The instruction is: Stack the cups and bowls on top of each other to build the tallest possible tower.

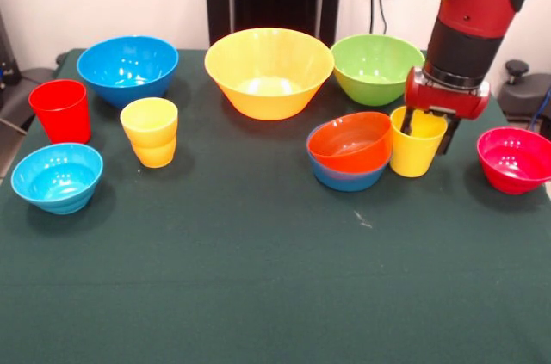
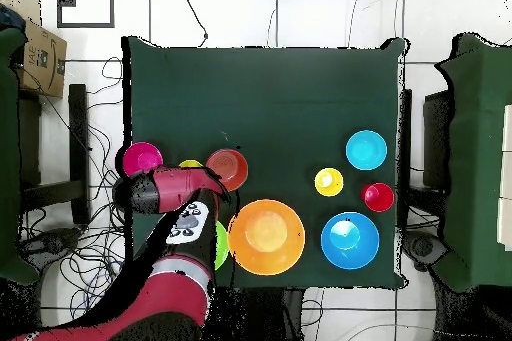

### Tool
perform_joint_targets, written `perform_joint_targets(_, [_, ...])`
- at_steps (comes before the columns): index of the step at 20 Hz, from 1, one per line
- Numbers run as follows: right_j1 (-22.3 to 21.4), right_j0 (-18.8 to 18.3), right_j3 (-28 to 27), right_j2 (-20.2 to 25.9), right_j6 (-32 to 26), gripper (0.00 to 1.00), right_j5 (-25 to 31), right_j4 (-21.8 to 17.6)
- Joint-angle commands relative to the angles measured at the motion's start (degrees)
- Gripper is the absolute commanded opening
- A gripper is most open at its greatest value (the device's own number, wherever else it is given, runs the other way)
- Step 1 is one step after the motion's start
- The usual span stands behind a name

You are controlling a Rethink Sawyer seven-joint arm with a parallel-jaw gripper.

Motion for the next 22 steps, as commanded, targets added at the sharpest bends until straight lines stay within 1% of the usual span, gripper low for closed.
perform_joint_targets(1, [2.2,-2.0,-1.7,6.4,6.9,1.0,-2.4,1.1])
perform_joint_targets(9, [1.3,-1.5,-1.7,5.5,7.0,1.0,-1.0,1.1])
perform_joint_targets(12, [1.0,-2.5,-1.2,6.5,6.1,1.0,-0.8,0.9])
perform_joint_targets(13, [1.1,-2.3,-1.4,6.1,6.1,0.0,-1.1,0.6])
perform_joint_targets(16, [0.9,-3.3,-1.0,7.1,5.5,0.0,-1.0,0.4])
perform_joint_targets(22, [0.9,-3.0,-1.7,6.6,5.0,0.0,-0.1,0.0])
